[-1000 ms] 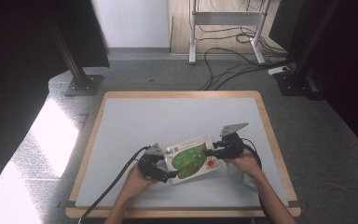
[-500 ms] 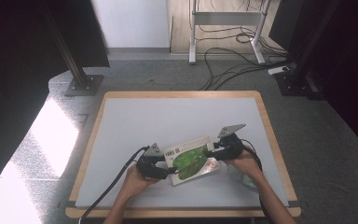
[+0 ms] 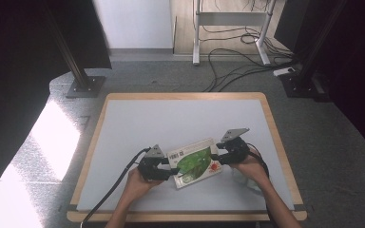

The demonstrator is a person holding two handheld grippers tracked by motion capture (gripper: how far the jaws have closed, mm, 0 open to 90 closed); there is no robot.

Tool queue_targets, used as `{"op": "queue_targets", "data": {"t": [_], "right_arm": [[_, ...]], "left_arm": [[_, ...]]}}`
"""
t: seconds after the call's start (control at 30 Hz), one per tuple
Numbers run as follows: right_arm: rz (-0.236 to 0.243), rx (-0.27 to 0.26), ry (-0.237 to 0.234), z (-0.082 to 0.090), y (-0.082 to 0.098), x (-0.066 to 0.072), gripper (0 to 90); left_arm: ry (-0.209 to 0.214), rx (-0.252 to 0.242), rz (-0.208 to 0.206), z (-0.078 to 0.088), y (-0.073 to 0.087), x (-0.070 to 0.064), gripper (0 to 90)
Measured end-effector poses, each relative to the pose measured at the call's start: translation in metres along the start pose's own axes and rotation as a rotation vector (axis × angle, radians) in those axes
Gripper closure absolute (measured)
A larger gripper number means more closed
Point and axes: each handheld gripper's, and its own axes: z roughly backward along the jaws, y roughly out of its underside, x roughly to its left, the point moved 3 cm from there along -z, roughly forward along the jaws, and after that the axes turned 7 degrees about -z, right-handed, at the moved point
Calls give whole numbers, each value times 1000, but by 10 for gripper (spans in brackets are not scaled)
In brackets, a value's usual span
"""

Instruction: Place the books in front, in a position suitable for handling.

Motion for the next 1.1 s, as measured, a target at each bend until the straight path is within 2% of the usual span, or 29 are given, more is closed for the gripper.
{"op": "queue_targets", "data": {"t": [0.13, 0.27, 0.37, 0.57, 0.73, 0.8, 0.93, 1.0, 1.1], "right_arm": [[-49, 2, -34, -5, 4, -6, 418], [-85, -17, -101, -7, 6, -7, 442], [-99, -28, -134, -8, 4, -6, 438], [-88, -65, -124, -4, 0, -4, 473], [-70, -104, -114, -2, -6, -1, 491], [-63, -120, -107, -1, -9, 1, 501], [-31, -128, -74, -5, -16, 6, 490], [-32, -139, -65, -9, -20, 7, 474], [-41, -157, -55, -13, -25, 9, 465]], "left_arm": [[8, -14, -8, 3, -2, -1, 498], [18, -22, -10, 5, -3, -2, 528], [27, -26, -13, 7, -4, -2, 550], [37, -43, -11, 16, -8, 0, 626], [-3, -48, -33, 25, -12, 1, 702], [-54, -38, -68, 29, -13, 1, 723], [-107, -18, -101, 33, -14, 3, 721], [-137, -22, -117, 37, -16, 5, 719], [-160, -36, -115, 41, -17, 10, 709]]}}
